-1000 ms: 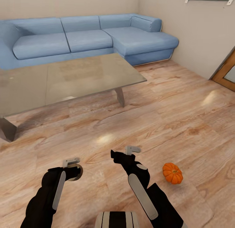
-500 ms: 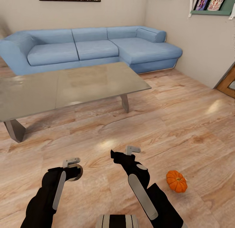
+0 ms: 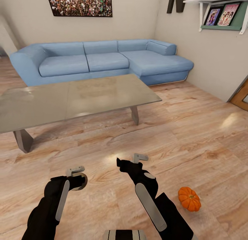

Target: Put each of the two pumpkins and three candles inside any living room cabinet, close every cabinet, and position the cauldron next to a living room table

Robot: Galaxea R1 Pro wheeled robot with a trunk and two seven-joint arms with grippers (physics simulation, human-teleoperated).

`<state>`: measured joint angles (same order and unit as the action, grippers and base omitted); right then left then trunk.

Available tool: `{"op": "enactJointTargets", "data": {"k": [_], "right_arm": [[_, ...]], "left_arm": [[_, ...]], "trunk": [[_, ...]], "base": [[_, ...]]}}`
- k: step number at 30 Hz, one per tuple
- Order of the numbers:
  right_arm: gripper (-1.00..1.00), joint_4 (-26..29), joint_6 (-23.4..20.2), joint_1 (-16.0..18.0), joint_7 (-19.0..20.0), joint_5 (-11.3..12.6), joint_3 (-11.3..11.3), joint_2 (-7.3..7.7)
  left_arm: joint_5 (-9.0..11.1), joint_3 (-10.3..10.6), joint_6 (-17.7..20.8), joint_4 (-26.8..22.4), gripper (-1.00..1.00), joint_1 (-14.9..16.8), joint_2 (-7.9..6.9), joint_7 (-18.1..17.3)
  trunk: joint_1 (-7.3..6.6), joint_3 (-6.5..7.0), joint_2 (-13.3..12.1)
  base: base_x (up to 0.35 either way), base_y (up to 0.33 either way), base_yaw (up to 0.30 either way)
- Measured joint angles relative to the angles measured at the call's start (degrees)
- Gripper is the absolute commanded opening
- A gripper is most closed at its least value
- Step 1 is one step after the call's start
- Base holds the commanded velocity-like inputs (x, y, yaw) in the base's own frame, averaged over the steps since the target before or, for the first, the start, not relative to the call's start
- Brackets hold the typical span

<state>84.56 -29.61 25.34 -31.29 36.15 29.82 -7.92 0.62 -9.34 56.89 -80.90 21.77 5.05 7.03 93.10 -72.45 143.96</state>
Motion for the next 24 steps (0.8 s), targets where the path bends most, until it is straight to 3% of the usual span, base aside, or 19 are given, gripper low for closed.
{"op": "enactJointTargets", "data": {"k": [7,24], "right_arm": [[1.00,0.00,0.00,-0.05,0.03,0.06,0.00,0.07],[1.00,0.01,0.00,-0.05,0.10,0.03,-0.01,0.09]], "left_arm": [[-0.04,0.00,0.00,0.00,-1.00,0.00,0.00,0.00],[0.11,0.00,-0.09,0.05,-1.00,0.00,0.00,0.00]], "trunk": [[-0.18,1.69,-0.09],[-0.62,5.47,-0.32]], "base": [[0.000,0.000,0.093],[0.000,0.000,0.003]]}}
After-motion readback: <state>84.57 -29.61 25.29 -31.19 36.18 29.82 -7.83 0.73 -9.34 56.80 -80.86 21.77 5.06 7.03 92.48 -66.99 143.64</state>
